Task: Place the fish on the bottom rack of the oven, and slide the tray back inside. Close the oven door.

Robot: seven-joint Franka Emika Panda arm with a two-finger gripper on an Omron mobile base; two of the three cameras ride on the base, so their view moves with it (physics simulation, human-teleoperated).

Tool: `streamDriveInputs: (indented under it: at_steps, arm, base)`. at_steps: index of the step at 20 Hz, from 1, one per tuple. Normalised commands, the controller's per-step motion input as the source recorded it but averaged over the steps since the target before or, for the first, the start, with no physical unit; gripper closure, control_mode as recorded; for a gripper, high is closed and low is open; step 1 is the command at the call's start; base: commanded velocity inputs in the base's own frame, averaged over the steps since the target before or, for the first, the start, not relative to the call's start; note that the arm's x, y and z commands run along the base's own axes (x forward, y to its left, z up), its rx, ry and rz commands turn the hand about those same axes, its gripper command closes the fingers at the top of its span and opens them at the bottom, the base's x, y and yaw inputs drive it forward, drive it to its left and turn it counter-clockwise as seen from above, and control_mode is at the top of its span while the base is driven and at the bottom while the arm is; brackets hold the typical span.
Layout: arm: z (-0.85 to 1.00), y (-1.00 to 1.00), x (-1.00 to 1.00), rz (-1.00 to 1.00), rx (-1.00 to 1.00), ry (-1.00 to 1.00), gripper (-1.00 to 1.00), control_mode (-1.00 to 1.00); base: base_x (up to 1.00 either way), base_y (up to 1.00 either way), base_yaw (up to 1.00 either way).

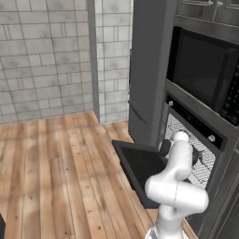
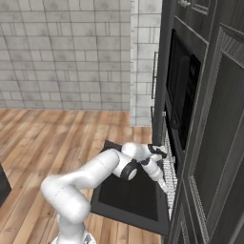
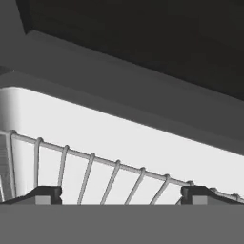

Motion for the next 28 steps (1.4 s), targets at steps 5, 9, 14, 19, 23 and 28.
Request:
streamDriveInputs:
  at_steps: [5,9,14,19,23,28]
  arm:
    - [1.00,0.74,-0.46,0.08,0.00,0.01,-1.00,-1.00]
    - [1.00,1.00,-0.49,0.15,-0.02,0.09,-1.00,-1.00]
    - [0.78,1.00,-0.65,0.19,-0.14,0.07,-1.00,-1.00]
    - [0.77,1.00,-0.65,0.20,-0.18,0.06,-1.00,-1.00]
    - [0.88,1.00,-0.59,0.22,-0.16,0.12,-1.00,-1.00]
    - [0.87,1.00,-0.53,0.23,-0.13,0.12,-1.00,-1.00]
  base:
    - [0.00,0.00,0.00]
    - [0.00,0.00,0.00]
    - [0.00,0.00,0.00]
    - [0.00,0.00,0.00]
    - [0.00,0.00,0.00]
    - [0.00,0.00,0.00]
